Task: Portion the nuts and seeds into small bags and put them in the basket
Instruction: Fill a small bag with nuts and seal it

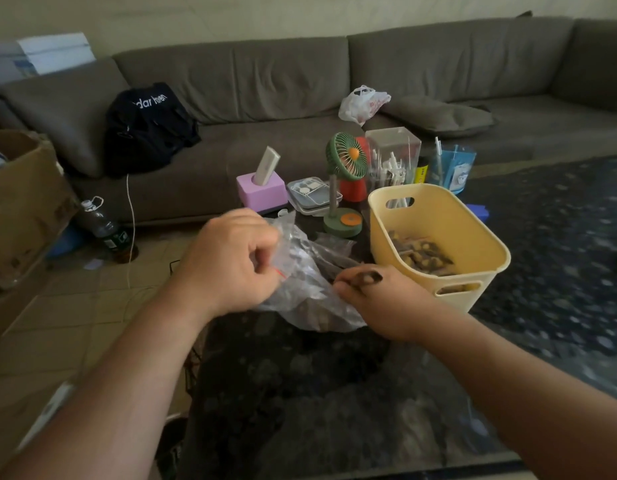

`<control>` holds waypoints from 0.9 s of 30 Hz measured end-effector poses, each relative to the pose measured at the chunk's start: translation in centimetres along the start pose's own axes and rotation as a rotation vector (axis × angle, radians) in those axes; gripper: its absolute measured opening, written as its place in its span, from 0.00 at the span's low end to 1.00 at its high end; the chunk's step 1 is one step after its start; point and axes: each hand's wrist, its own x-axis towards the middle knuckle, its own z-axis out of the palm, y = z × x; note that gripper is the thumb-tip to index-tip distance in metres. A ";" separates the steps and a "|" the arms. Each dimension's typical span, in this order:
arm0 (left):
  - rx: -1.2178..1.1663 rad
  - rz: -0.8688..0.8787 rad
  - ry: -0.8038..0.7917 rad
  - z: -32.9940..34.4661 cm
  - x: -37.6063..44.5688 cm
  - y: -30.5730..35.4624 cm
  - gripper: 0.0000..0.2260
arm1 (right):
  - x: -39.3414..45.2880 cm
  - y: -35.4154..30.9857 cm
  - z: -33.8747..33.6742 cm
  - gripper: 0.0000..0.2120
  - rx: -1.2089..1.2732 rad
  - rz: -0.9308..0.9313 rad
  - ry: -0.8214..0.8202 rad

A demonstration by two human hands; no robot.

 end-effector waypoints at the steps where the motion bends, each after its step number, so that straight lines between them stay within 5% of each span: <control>1: -0.017 -0.030 -0.020 0.2 -0.2 -0.1 0.10 | -0.1 0.1 -0.1 0.15 0.016 0.019 0.032; 9: -0.141 -0.519 -0.537 1.3 -3.1 -1.6 0.16 | 0.3 1.3 0.2 0.11 0.265 0.018 0.146; 15: -0.099 -0.586 -0.762 1.9 -3.4 -1.5 0.14 | 1.0 0.9 1.3 0.13 0.311 0.039 0.261; 19: -0.101 -0.612 -0.926 3.2 -3.9 -1.1 0.14 | 1.6 1.1 3.0 0.13 0.418 0.101 0.135; 22: -0.043 -0.604 -0.959 4.3 -4.5 -1.3 0.12 | 2.1 1.4 3.7 0.12 0.502 0.171 0.183; 27: 0.041 -0.609 -0.819 4.8 -4.6 -2.0 0.13 | 1.0 0.6 2.4 0.10 0.259 0.006 0.395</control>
